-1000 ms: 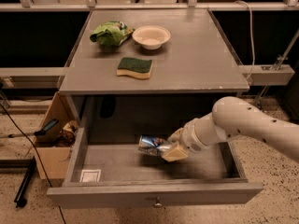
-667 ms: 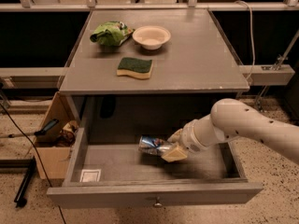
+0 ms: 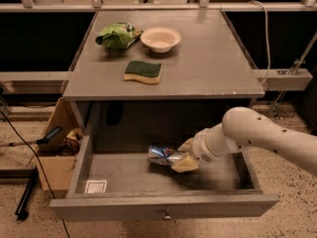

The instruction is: Place redbull can into top drawer

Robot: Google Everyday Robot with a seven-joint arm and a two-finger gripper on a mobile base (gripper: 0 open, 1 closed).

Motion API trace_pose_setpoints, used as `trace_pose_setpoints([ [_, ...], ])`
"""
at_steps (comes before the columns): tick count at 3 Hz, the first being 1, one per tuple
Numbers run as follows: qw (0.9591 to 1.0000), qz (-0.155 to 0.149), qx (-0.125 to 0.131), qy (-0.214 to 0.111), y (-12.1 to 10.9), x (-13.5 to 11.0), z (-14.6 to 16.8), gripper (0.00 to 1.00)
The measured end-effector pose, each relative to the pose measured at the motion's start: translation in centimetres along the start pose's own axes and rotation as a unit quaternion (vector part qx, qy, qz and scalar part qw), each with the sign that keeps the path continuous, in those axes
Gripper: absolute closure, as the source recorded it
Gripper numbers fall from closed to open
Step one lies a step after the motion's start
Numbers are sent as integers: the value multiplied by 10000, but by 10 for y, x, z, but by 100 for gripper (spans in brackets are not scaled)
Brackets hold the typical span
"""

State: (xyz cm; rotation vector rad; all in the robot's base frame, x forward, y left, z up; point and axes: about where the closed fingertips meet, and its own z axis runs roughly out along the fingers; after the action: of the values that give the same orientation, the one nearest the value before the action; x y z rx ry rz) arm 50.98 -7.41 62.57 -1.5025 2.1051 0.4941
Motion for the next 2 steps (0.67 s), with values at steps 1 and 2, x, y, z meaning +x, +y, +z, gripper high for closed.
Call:
trace_pose_setpoints([
  [1, 10000, 0, -1, 0, 0, 0, 0, 58],
  [2, 10000, 0, -1, 0, 0, 0, 0, 34],
])
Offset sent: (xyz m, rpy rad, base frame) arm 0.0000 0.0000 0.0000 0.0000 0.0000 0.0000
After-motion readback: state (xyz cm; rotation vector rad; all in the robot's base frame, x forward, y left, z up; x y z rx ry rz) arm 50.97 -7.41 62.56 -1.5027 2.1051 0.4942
